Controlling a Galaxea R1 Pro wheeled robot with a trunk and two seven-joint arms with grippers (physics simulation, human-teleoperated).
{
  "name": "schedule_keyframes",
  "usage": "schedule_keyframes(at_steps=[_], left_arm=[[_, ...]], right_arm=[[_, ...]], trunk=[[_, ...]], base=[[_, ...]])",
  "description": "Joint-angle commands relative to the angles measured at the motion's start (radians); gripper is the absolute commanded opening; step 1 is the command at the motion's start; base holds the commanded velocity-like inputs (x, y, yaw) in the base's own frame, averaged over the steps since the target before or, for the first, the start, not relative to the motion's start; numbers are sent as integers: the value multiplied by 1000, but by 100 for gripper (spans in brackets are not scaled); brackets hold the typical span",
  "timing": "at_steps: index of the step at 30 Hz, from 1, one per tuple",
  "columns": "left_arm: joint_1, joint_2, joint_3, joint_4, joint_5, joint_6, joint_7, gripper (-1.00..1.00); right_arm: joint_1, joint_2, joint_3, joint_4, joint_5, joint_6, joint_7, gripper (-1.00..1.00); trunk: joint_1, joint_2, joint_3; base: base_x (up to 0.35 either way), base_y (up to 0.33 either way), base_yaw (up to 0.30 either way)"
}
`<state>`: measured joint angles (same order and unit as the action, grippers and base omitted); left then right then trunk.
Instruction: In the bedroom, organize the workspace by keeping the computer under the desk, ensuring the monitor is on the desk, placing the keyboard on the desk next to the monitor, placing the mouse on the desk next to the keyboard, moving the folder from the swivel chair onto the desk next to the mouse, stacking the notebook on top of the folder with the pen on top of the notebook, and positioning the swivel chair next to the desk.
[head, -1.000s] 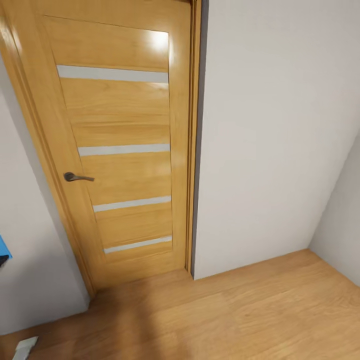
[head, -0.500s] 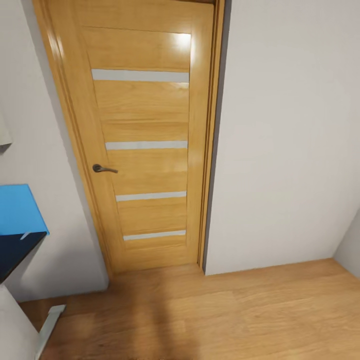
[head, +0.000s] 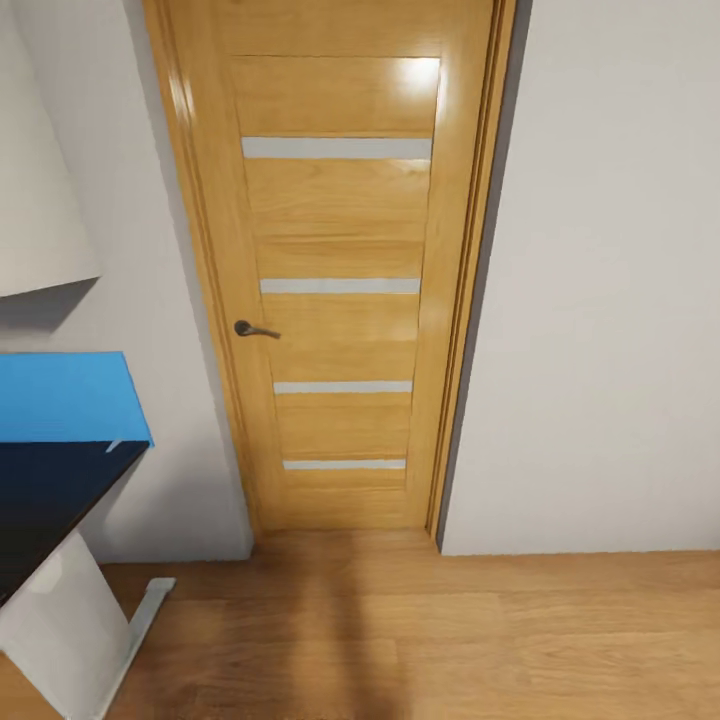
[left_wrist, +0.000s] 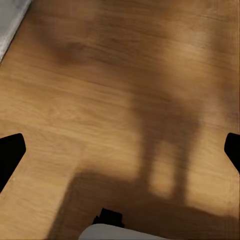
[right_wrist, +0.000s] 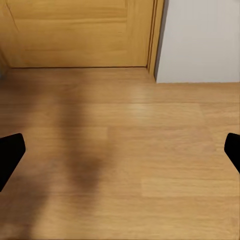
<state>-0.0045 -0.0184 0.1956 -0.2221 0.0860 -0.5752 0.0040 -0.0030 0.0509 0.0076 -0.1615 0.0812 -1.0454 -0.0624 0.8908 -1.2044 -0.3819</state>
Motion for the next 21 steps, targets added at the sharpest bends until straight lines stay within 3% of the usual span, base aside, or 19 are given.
schedule_keyframes(at_steps=[1, 4, 5, 8, 11, 21], left_arm=[[0, -1, -4, 24, 8, -95, 0, 100], [0, -1, -5, 66, 9, -262, -1, 100], [0, -1, -5, 101, 10, -372, 0, 100], [0, -6, -5, 159, 10, -472, 10, 100], [0, -20, -5, 193, 9, -472, 57, 100], [0, -23, -5, 196, 9, -472, 65, 100]], right_arm=[[0, 0, 0, 0, 8, -2, -7, 100], [0, 0, 0, 0, 8, -2, -7, 100], [0, -1, 0, 0, 8, -2, -7, 100], [0, -1, 0, 0, 8, -2, -7, 100], [0, -1, 0, 0, 8, -2, -7, 100], [0, -2, 0, 0, 8, -2, -7, 100]], trunk=[[0, -1, -2], [0, -1, -4], [0, -1, -4], [0, -1, -6], [0, -1, -8], [0, -1, -15]], base=[[0, 0, 269], [0, 0, 269], [0, 0, 269], [0, 0, 269], [0, 0, 269], [0, 0, 269]])
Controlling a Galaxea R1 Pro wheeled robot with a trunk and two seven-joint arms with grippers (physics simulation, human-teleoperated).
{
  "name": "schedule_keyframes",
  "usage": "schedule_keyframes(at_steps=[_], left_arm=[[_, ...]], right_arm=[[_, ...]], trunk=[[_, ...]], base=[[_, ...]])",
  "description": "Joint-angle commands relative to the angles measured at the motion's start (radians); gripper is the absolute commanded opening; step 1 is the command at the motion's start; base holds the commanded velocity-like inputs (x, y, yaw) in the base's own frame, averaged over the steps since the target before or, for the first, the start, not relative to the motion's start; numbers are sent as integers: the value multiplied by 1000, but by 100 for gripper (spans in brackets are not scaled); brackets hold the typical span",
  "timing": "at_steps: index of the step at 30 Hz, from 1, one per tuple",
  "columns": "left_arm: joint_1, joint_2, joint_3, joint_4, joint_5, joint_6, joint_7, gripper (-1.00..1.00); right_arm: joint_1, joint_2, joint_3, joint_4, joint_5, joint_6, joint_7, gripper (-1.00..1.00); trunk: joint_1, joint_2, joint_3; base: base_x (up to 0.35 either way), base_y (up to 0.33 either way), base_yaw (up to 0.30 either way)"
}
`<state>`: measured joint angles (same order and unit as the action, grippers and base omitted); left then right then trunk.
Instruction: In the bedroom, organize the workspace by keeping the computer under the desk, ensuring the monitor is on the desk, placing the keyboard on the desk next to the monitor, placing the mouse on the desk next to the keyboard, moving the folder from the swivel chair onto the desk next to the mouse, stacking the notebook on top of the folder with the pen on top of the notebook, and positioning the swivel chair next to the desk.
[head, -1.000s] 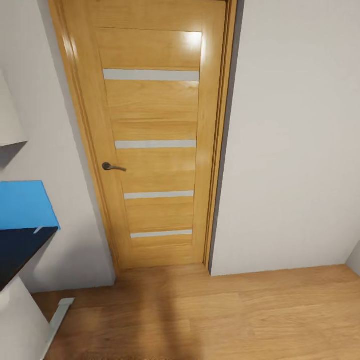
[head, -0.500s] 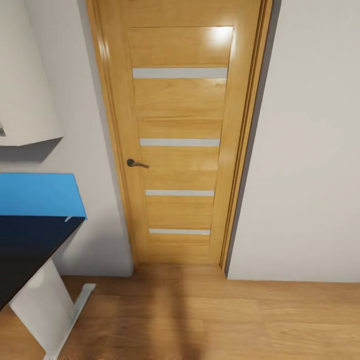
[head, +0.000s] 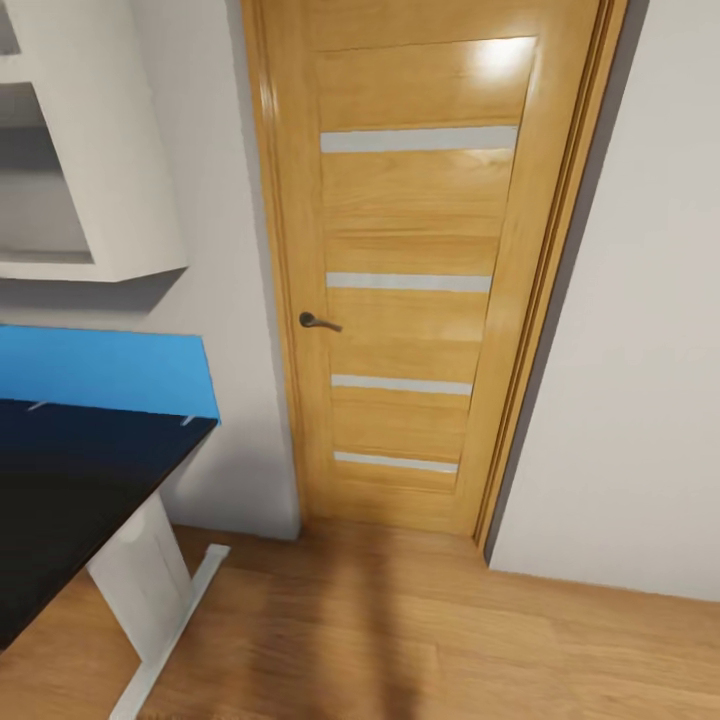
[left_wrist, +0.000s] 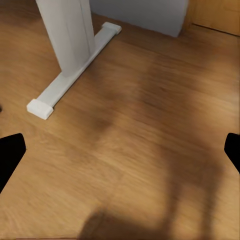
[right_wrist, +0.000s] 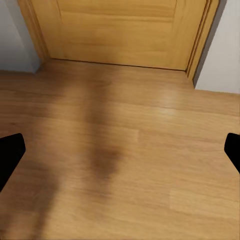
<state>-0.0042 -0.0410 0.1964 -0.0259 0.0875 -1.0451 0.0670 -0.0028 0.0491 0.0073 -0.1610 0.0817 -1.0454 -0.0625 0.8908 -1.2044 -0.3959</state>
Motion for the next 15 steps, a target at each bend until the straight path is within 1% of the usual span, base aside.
schedule_keyframes(at_steps=[1, 15], left_arm=[[0, -1, -6, 0, 8, -2, 2, 100], [0, -9, -6, -1, 6, -2, 2, 100]], right_arm=[[0, 0, 0, 0, 8, -2, -7, 100], [-1, 0, 0, 0, 9, -2, -6, 100]], trunk=[[0, -1, -2], [0, -1, -10]], base=[[0, 0, 269], [0, 0, 269]])
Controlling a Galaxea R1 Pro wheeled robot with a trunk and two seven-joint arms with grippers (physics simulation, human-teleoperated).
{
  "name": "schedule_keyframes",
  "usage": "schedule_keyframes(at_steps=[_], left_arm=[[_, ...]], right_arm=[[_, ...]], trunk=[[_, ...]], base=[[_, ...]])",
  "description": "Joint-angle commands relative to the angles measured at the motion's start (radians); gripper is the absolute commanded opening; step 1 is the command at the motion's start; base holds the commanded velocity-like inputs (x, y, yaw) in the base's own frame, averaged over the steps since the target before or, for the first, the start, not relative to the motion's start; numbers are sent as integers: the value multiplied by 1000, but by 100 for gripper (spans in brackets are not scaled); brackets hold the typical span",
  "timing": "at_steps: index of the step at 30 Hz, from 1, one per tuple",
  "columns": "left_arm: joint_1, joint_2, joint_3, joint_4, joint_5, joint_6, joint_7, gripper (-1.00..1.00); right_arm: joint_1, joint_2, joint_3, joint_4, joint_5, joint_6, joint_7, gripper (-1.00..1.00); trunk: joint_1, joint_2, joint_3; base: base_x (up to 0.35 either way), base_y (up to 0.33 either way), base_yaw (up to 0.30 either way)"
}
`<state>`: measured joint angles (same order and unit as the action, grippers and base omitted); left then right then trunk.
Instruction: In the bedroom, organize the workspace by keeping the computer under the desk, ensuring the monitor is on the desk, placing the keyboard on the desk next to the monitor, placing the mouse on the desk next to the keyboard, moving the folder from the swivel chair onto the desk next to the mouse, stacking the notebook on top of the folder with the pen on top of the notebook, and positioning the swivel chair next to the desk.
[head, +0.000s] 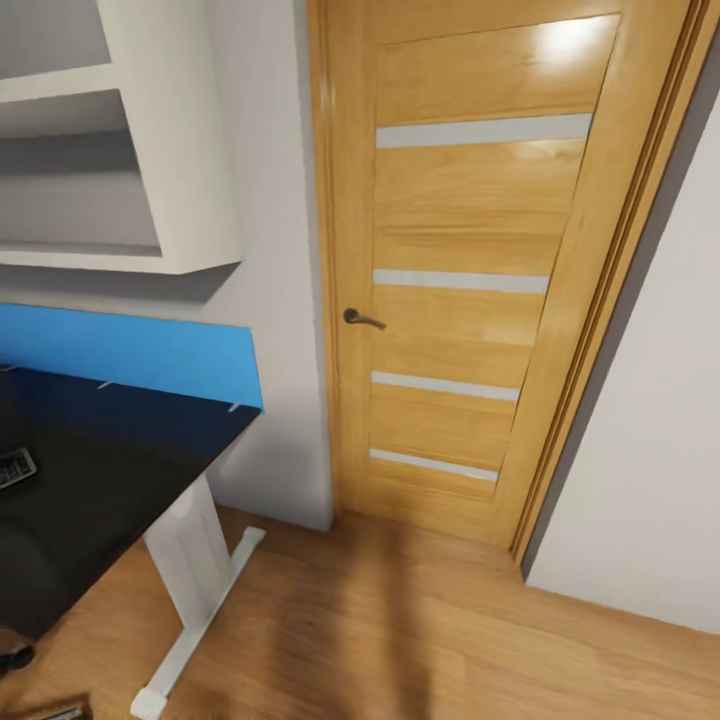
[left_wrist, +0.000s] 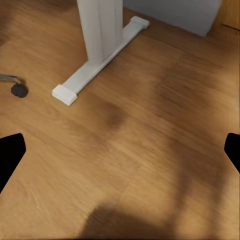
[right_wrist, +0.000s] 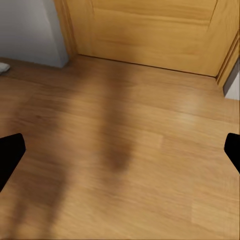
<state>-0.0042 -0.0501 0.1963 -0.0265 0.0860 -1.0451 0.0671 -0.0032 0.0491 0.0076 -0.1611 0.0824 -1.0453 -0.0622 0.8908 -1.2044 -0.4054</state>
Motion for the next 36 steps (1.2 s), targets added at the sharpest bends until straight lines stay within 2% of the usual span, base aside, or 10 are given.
schedule_keyframes(at_steps=[1, 14, 36], left_arm=[[0, 0, -6, 0, 8, -2, 2, 100], [0, 0, -25, -1, 8, -2, 0, 100], [0, -1, -32, 0, 9, -2, 2, 100]], right_arm=[[0, 0, 0, 0, 8, -2, -7, 100], [0, -3, 0, 1, 6, -2, -7, 100], [0, -3, 0, 2, 6, -2, -7, 100]], trunk=[[0, -1, -1], [0, -1, -2], [0, -1, -2]], base=[[0, 0, 270], [0, -12, 281], [0, -259, 287]])
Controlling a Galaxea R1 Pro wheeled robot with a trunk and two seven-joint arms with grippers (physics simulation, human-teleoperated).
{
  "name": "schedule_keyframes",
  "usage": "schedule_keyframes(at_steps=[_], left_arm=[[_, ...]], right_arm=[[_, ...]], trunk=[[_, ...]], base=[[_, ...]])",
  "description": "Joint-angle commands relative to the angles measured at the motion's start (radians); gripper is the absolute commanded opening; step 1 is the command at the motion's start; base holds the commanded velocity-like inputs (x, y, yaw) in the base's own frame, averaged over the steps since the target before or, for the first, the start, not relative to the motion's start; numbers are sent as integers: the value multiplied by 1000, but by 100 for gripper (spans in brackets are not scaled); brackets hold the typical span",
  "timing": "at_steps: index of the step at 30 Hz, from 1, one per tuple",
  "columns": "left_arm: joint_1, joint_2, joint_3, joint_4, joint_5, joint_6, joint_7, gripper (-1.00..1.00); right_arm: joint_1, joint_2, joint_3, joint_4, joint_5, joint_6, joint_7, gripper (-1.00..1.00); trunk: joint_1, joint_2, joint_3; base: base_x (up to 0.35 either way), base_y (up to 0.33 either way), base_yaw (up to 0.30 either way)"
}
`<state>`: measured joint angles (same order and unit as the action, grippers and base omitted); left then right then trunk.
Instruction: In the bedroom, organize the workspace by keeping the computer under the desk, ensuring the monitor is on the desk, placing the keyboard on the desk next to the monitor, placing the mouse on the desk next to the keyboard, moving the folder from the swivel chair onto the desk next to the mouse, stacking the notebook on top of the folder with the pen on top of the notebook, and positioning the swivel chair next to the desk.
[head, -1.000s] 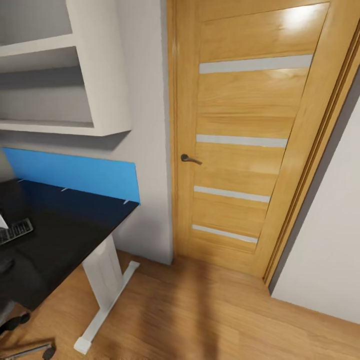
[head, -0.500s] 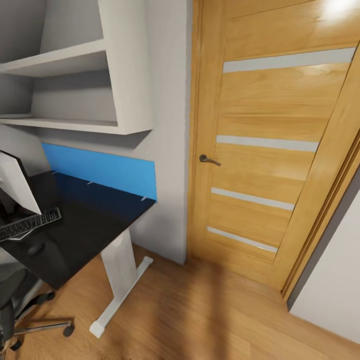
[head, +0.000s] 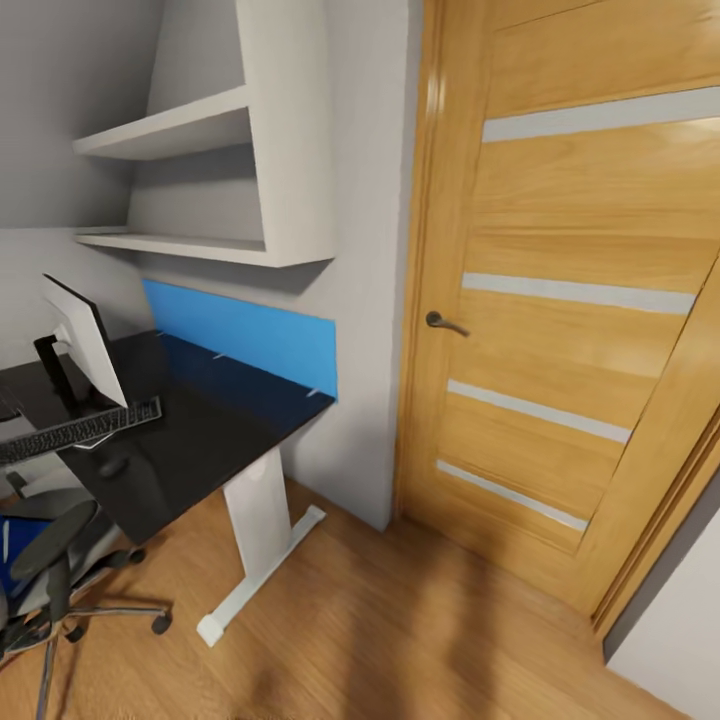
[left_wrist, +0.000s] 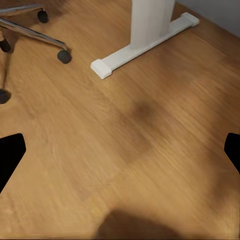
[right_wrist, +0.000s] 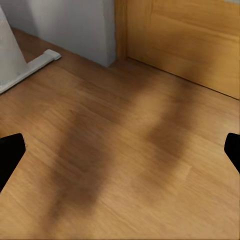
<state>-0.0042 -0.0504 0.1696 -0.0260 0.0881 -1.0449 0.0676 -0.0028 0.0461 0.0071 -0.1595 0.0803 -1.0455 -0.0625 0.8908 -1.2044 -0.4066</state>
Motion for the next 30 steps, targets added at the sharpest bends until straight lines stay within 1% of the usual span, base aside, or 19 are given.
schedule_keyframes(at_steps=[1, 27, 29, 30], left_arm=[[0, 0, -5, 0, 7, -2, 2, 100], [0, 3, -5, 0, 7, -2, 1, 100], [0, 3, -5, 0, 7, -2, 1, 100], [0, 3, -5, 0, 7, -2, 1, 100]], right_arm=[[0, 0, 0, 0, 8, -2, -7, 100], [0, 0, -7, 0, 4, -2, -9, 100], [-1, 0, -7, 1, 4, -2, -13, 100], [-1, 1, -7, 2, 4, -2, -29, 100]], trunk=[[0, -1, -1], [0, -1, -1], [0, -1, -1], [0, -1, -1]], base=[[0, -69, 286], [0, -6, 287], [0, 0, 287], [0, 0, 287]])
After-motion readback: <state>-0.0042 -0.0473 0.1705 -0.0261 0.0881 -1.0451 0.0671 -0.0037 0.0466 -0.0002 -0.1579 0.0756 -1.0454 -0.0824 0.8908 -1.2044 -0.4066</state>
